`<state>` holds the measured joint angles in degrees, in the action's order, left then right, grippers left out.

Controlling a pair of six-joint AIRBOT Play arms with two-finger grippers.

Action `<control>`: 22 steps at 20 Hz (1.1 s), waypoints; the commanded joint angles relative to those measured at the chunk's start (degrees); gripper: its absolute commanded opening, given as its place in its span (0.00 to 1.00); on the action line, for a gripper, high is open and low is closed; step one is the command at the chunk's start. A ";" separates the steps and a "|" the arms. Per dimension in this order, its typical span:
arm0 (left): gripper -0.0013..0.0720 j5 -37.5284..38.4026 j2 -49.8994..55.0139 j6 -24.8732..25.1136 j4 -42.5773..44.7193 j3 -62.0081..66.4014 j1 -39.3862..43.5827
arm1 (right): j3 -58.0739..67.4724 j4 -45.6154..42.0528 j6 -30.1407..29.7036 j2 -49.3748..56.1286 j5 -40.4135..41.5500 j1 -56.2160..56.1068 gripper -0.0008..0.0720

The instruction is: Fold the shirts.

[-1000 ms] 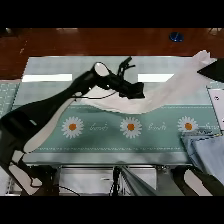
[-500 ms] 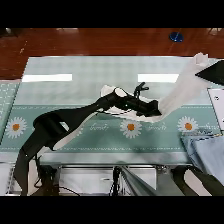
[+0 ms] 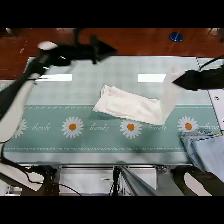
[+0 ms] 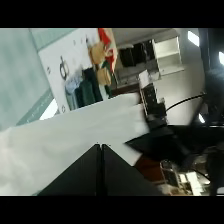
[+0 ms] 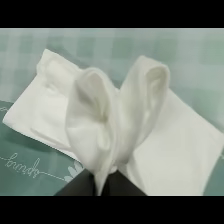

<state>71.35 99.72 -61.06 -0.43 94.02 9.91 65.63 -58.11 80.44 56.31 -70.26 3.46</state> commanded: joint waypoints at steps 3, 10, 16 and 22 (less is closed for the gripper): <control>0.05 10.43 -16.17 -0.04 1.16 0.00 -18.14 | -4.92 2.62 2.45 9.18 25.33 -19.19 0.05; 0.05 19.04 -23.89 -2.01 6.21 0.00 -21.68 | -4.92 21.92 3.52 28.09 47.98 -37.48 0.08; 0.05 19.17 -23.87 -4.37 18.75 -0.02 -21.68 | -4.92 22.75 2.25 28.26 42.38 -41.46 0.78; 0.05 19.28 -23.71 -4.39 27.89 -0.04 -21.68 | -4.92 -3.17 4.22 11.17 21.42 -23.69 0.77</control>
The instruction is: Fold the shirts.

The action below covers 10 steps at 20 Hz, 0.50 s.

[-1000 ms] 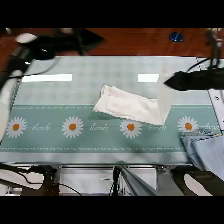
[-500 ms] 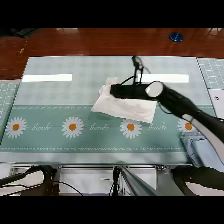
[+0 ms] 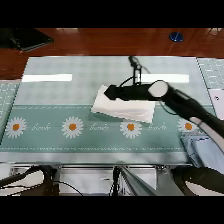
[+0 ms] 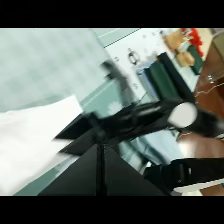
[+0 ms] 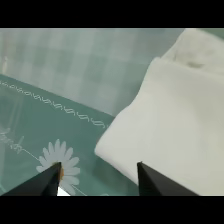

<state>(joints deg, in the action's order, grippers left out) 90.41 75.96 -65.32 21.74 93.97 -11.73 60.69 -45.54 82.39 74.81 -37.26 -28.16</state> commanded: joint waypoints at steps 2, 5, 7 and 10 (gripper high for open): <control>0.05 0.33 0.37 -0.44 12.04 0.00 -0.02 | 0.00 -34.62 8.44 -12.68 -21.68 17.25 0.77; 0.12 0.90 0.61 -1.97 23.74 -2.10 -0.02 | -1.03 -43.10 4.00 -13.22 -35.32 32.72 0.77; 0.45 1.77 0.61 -3.06 28.33 -6.32 0.13 | -5.09 -31.01 -1.11 -11.08 -37.22 42.05 0.83; 0.58 1.64 0.63 -3.56 35.04 -14.64 2.23 | -11.63 -10.82 -7.85 -6.73 -35.15 48.41 0.84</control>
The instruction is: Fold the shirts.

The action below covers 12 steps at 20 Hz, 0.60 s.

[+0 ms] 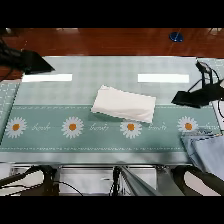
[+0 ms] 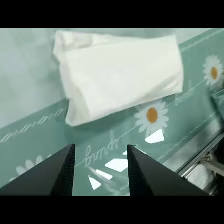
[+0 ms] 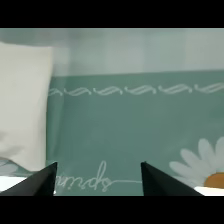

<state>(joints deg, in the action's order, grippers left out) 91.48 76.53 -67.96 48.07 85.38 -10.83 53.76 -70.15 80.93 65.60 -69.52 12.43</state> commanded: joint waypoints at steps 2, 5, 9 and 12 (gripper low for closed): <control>0.55 0.44 0.07 -1.97 12.63 -11.28 3.63 | -7.10 19.56 -8.17 5.90 0.61 6.60 0.84; 0.55 0.02 0.02 -3.76 15.02 -16.20 6.80 | -7.56 26.77 -10.40 11.58 6.91 0.79 0.84; 0.53 -0.13 0.00 -5.42 14.97 -16.94 9.49 | -7.56 36.11 -10.10 18.84 16.96 -9.11 0.83; 0.53 -0.11 0.00 -5.86 14.93 -16.94 10.56 | -7.48 42.45 -9.57 22.62 19.76 -13.88 0.72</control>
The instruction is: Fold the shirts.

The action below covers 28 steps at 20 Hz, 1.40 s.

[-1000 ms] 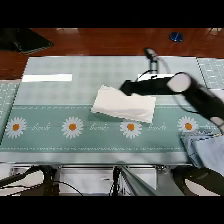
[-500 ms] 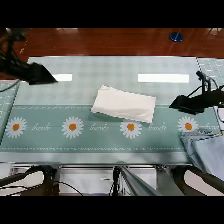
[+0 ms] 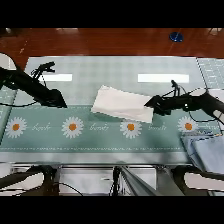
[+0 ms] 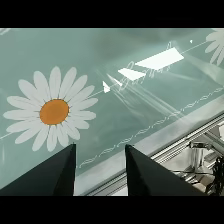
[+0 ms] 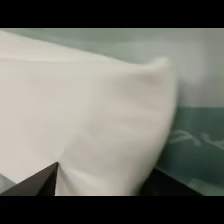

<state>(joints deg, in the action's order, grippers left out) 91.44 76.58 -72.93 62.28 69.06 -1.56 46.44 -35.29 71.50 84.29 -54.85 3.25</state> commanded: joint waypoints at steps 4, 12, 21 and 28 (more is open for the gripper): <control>0.53 -0.09 -0.04 -0.90 0.76 -0.61 1.46 | 2.21 8.33 -3.15 0.55 -0.85 -1.64 0.05; 0.53 -1.75 -0.04 -0.87 0.76 -0.61 1.46 | 15.56 -8.72 11.96 -31.28 -13.42 23.58 0.05; 0.53 -5.46 -0.04 0.44 0.74 -0.61 1.46 | 26.05 -48.43 16.65 -39.52 -44.96 44.83 0.05; 0.53 -6.34 -0.04 3.30 0.79 -0.61 1.44 | 25.18 -65.00 18.73 -38.38 -51.47 44.92 0.04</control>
<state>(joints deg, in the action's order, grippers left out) 85.78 76.58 -71.07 63.02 68.47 -0.10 71.99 -90.96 89.47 45.76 -102.72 47.68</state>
